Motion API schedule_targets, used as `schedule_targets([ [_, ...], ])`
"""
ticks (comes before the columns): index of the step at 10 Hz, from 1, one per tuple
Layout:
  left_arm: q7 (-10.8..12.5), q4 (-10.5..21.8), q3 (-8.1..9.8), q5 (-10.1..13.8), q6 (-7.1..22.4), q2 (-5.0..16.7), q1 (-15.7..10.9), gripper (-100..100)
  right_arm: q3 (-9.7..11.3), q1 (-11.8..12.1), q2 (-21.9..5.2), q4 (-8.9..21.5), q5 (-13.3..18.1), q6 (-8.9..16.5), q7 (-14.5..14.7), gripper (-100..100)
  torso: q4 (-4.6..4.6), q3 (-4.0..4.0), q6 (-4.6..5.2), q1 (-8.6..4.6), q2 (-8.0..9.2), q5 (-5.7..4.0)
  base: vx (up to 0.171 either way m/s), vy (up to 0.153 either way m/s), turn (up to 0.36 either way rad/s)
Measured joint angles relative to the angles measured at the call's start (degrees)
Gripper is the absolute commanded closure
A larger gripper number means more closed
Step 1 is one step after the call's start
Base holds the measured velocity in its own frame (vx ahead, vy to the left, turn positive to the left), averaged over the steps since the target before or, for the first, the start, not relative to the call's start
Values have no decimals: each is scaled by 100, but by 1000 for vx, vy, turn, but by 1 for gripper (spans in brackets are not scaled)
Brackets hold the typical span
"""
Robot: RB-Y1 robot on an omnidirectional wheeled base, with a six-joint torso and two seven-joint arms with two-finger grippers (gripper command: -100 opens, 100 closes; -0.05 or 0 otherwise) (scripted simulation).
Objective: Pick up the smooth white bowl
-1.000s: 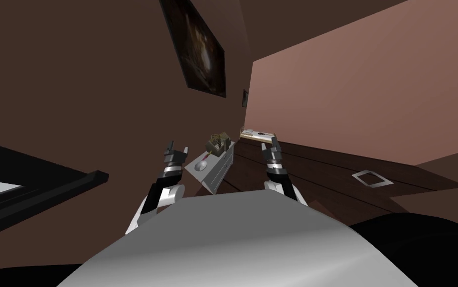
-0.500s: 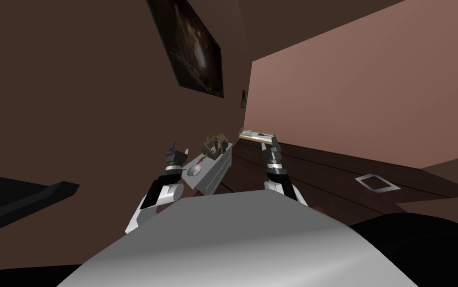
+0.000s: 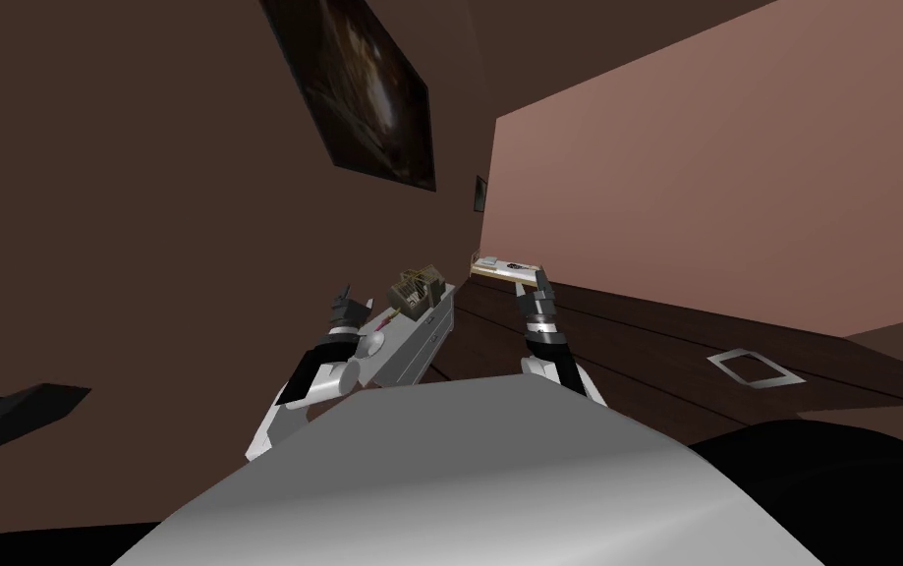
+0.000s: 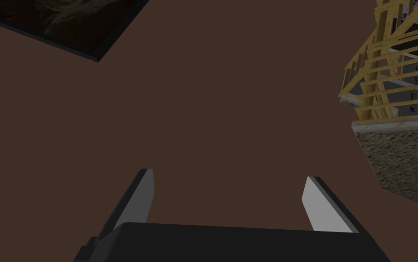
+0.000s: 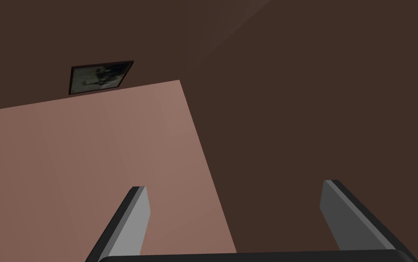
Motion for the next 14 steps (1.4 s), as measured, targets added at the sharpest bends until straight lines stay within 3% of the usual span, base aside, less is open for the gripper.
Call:
schedule_targets([
  [4, 100, 171, 190, 175, 691, -26, -96, -100, 0, 0, 0, 0, 0, 0, 0, 0, 1, 2, -1, 15, 4, 3, 95, -86, 14],
  [6, 180, 216, 281, 274, 1060, -90, 7, -100, 0, 0, 0, 0, 0, 0, 0, 0, -1, 0, -1, -5, 0, -1, 99, -116, 17],
  [14, 395, 632, 554, 410, 2216, -244, 65, -100, -1, -1, -1, 0, 0, 0, 0, 0, 6, 16, -1, 42, 29, 8, 60, -29, 13],
])
